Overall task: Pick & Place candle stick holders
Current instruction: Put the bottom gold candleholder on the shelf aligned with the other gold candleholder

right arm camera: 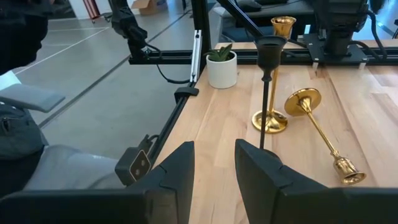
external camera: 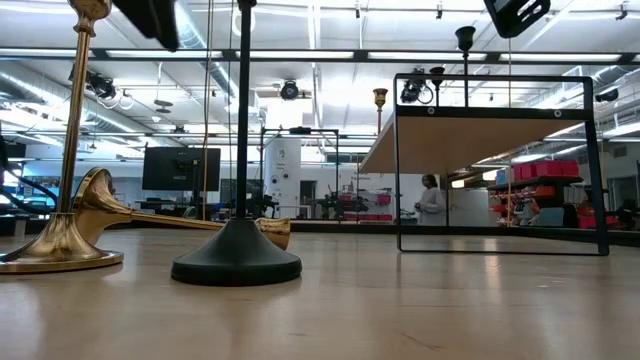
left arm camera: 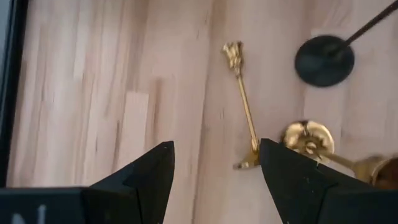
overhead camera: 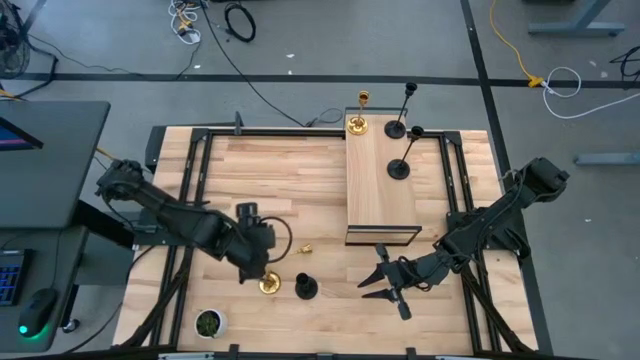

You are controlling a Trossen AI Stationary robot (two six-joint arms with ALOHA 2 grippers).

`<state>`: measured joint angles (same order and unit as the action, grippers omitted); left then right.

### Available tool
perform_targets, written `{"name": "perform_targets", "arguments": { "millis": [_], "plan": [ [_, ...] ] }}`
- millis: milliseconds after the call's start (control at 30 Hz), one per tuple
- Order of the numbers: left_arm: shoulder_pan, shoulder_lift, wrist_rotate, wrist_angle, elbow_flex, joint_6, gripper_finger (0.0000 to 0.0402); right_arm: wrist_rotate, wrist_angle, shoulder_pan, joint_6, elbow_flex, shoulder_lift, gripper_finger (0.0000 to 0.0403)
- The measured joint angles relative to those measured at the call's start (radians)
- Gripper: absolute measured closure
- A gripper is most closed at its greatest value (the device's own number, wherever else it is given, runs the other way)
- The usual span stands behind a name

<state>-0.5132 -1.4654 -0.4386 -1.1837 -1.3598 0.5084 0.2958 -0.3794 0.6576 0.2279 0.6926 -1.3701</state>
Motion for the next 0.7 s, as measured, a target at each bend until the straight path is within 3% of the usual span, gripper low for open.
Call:
{"name": "perform_targets", "arguments": {
  "millis": [333,500,700],
  "plan": [
    [-0.165,0.000,0.005,-0.021,0.109,0.310,0.0165,0.000,0.001,0.001,0.000,0.000,0.000,0.0289],
    [-0.236,0.000,-0.004,0.105,0.183,0.399,0.0165,0.000,0.001,0.001,0.000,0.000,0.000,0.0289],
    [-0.326,0.000,-0.104,0.331,0.270,0.456,0.0165,0.001,0.001,0.001,0.000,0.000,0.000,0.0289]
  ]
}}
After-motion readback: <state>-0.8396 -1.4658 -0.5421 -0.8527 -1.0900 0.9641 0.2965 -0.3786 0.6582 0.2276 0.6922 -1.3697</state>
